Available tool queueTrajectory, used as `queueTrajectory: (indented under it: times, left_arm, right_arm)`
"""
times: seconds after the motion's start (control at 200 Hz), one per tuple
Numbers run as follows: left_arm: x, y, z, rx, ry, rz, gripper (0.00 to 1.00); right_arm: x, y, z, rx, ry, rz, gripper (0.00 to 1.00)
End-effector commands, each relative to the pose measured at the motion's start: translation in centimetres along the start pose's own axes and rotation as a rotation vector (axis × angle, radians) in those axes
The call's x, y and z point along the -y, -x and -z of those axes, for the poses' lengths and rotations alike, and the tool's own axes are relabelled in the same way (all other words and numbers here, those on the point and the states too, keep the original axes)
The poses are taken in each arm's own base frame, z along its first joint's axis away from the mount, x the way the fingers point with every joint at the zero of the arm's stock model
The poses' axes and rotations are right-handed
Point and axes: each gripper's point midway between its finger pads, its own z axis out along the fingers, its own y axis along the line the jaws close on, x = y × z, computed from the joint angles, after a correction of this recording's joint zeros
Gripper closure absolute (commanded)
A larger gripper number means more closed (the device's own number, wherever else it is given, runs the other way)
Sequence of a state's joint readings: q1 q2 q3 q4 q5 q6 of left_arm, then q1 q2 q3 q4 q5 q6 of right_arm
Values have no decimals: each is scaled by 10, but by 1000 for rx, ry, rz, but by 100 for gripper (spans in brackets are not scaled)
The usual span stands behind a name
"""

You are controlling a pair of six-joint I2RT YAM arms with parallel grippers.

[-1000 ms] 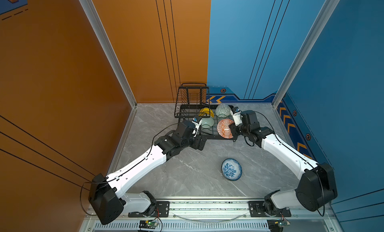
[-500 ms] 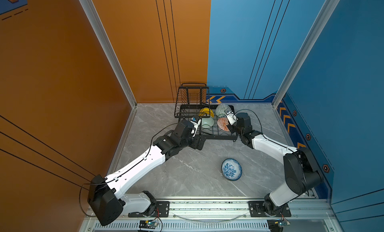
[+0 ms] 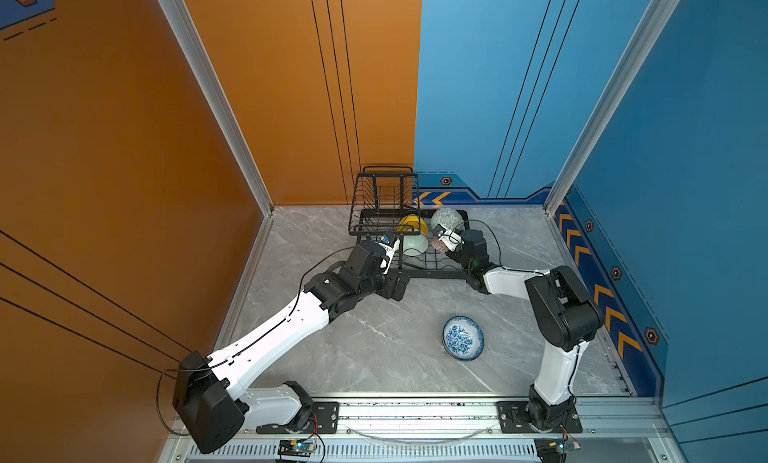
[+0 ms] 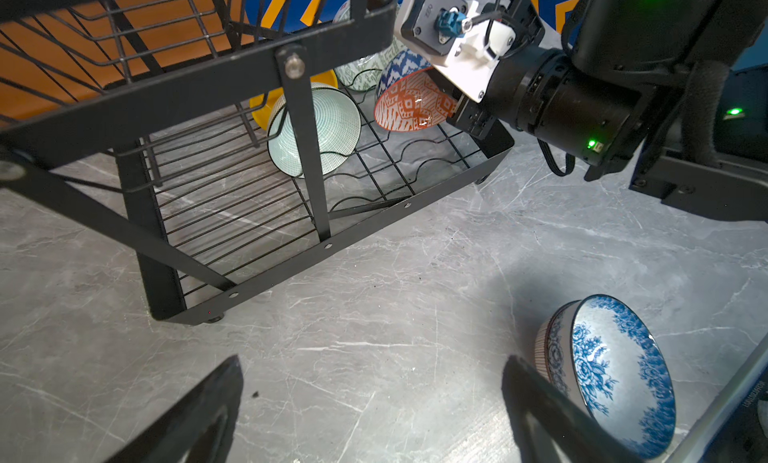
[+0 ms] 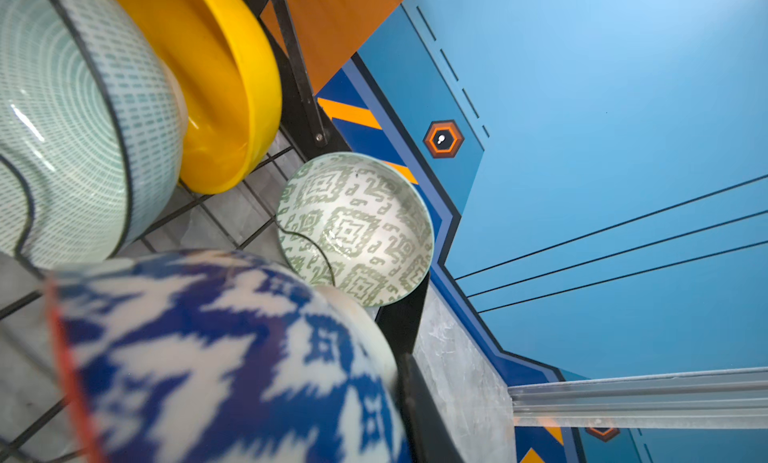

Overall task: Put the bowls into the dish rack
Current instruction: 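Carry the orange-red bowl over the rack slots with the right gripper, then lower the orange-red bowl into the slot beside the green-patterned bowl with the right gripper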

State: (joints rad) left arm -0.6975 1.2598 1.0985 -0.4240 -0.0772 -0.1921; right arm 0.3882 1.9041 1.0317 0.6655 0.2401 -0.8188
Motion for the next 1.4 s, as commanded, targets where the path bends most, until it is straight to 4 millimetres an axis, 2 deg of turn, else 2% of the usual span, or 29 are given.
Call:
queueTrajectory:
  times: [0.0,0.215,0.431,0.721,0.751,0.836,1.117,1.392]
  left_arm:
    - [-6,-6,5,-12,7,21,2]
    - [-8,-8,6,-12,10,25,2]
    - [-10,-9,7,-13,14,30,2]
    - [-11,-10,5,-18,13,33,2]
    - [-11,-10,5,-18,13,33,2]
    - [-11,-10,5,-19,13,31,2]
    - [-11,-10,5,-21,12,34,2]
    - [-13,-9,5,-19,13,36,2]
  right_arm:
    - [43,33,-3,114,-147,22,100]
    - [34,30,-17,115,-155,129,100]
    - [36,33,-27,124,-193,167,100]
    - [34,34,-33,122,-214,271,100]
    - [24,26,-38,108,-199,288,100]
    - [21,23,-42,98,-198,323,100]
    - [20,22,-50,89,-225,393,100]
    - [12,11,-54,70,-200,435,100]
